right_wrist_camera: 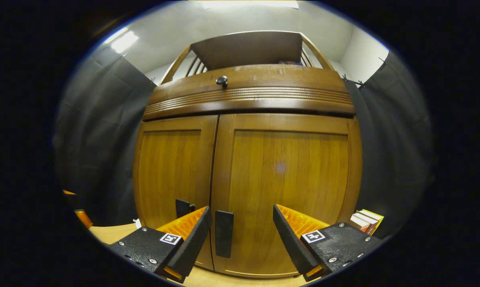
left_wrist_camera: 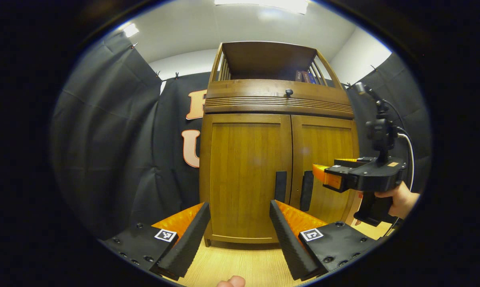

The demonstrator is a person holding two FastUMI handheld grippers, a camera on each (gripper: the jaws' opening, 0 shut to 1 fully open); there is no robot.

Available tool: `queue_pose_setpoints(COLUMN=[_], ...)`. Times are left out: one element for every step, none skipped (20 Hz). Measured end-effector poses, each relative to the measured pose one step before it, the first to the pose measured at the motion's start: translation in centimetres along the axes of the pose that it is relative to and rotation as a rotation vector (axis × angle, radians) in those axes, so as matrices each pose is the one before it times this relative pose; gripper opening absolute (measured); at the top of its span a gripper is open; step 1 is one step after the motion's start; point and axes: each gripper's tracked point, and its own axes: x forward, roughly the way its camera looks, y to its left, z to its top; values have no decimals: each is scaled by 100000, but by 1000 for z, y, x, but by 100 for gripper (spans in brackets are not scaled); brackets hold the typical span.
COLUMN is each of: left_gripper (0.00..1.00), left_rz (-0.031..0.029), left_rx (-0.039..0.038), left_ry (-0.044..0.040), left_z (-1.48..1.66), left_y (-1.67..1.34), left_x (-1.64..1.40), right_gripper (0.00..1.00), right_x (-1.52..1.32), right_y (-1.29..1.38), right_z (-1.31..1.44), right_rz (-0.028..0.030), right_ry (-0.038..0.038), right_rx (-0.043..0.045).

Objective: Open the right door of the double-door shoe cabinet with the right hand, and open the left door with the left hand.

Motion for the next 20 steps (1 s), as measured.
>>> queue_pose_setpoints(left_gripper=[94,94,97,94,94,94,94,97,97,97,94,97,94,97,94,97,97,97,97,97], left_rz=[823,823,703,694,368,334,355,552,466,232,408,343,78,-279,-112,-178,-88,102,131,187], left_rx=[543,445,141,-201,-338,-311,2,226,187,19,-23,-174,-283,-193,-25,50,29,73,32,-37], left_ry=[578,181,-17,-33,-32,-226,-188,44,94,151,75,195,312,359,125,-112,-249,-219,-172,-70], left_z=[-198,-85,-69,-50,-57,129,62,-9,-4,16,-238,-7,33,-195,48,205,51,134,-113,83], left_y=[415,384,461,323,202,197,234,207,178,191,220,188,62,50,-28,26,63,27,178,100], left_x=[-71,0,-168,-20,-90,-104,128,85,106,121,-298,-65,17,-135,-89,0,25,-60,-218,-83], right_gripper=[94,94,97,92,89,87,84,83,80,76,74,67,73,72,71,70,69,71,60,53], right_x=[669,639,547,763,707,384,474,418,285,-115,186,-15,83,124,90,166,-69,185,55,-25], right_y=[265,430,181,328,37,36,220,97,35,-86,-14,-152,12,-60,-148,-225,-206,-155,107,760], right_z=[-1225,-1041,-776,-436,-591,-578,-590,-546,-528,135,-67,-73,-37,-535,-563,-785,-657,-150,-460,-299], right_rz=[256,1014,152,-44,-833,-800,-139,-152,-380,-1140,-932,-1065,-1325,-1582,-1607,-1358,-749,-369,1388,1684], right_ry=[3027,2692,1549,1010,1289,1883,1592,1027,781,-1884,-1319,-1575,-2506,52,1481,2752,1663,-889,647,423], right_rx=[2789,3016,2538,1657,875,826,329,58,-425,-591,-1788,-2750,-3149,-3911,-4439,-4384,-3649,944,4166,5993])
